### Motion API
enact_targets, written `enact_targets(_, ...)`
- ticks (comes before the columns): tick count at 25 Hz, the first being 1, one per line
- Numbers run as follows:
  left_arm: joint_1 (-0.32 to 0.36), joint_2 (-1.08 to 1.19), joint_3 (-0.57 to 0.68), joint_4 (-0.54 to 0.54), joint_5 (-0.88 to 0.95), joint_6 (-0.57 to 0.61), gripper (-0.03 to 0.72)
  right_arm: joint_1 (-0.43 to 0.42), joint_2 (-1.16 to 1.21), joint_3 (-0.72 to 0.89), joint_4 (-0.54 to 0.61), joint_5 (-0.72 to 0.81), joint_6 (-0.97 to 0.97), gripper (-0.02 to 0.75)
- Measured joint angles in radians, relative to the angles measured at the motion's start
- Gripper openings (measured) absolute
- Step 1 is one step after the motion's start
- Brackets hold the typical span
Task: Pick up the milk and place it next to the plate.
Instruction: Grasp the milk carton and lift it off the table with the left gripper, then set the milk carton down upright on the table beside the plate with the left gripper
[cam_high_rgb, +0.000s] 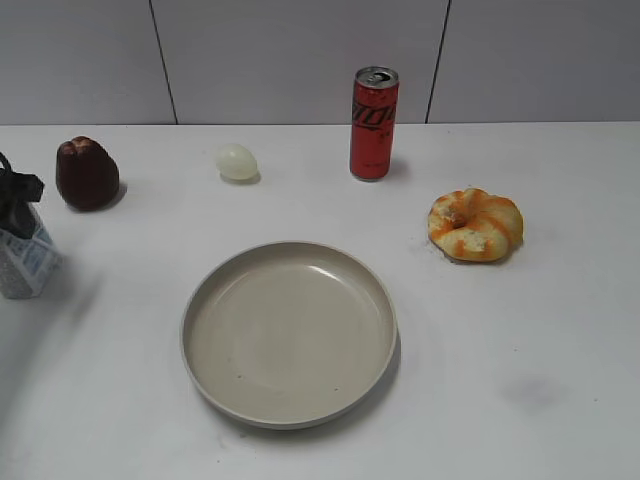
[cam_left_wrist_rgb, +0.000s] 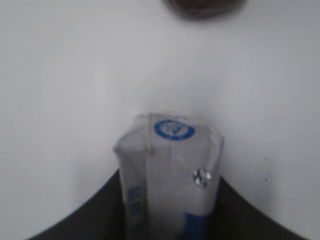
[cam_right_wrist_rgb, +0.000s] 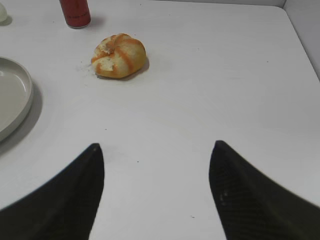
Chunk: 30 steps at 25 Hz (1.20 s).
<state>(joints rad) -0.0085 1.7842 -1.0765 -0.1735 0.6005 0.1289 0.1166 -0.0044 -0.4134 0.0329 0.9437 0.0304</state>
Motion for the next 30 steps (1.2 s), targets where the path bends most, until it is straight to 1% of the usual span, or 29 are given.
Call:
enact_targets(4, -0.025, -0.013, -0.002, 0.005, 0.038, -0.01, 0.263, 0.0, 0.0, 0.0, 0.0, 0.0, 0.0, 0.5)
enact_targets(9, -0.077, -0.086, 0.002, 0.015, 0.123, -0.129, 0.262, 0.0, 0.0, 0.0, 0.0, 0.0, 0.0, 0.5)
enact_targets(12, -0.126, -0.161, 0.048, 0.021, 0.124, -0.2, 0.262, 0.0, 0.0, 0.0, 0.0, 0.0, 0.0, 0.5)
enact_targets(16, -0.228, -0.266, 0.165, 0.058, 0.098, -0.291, 0.257, 0.0, 0.0, 0.0, 0.0, 0.0, 0.0, 0.5)
enact_targets(18, -0.298, -0.315, 0.228, 0.095, 0.069, -0.349, 0.257, 0.0, 0.0, 0.0, 0.0, 0.0, 0.0, 0.5)
enact_targets(22, -0.422, -0.358, 0.321, 0.189, 0.028, -0.525, 0.257, 0.0, 0.0, 0.0, 0.0, 0.0, 0.0, 0.5)
enact_targets(25, -0.507, -0.358, 0.337, 0.285, 0.021, -0.664, 0.257, 0.0, 0.0, 0.0, 0.0, 0.0, 0.0, 0.5)
enact_targets(27, -0.553, -0.358, 0.338, 0.324, 0.001, -0.737, 0.257, 0.0, 0.0, 0.0, 0.0, 0.0, 0.0, 0.5)
enact_targets(30, -0.596, -0.352, 0.338, 0.372, -0.016, -0.829, 0.257, 0.0, 0.0, 0.0, 0.0, 0.0, 0.0, 0.5)
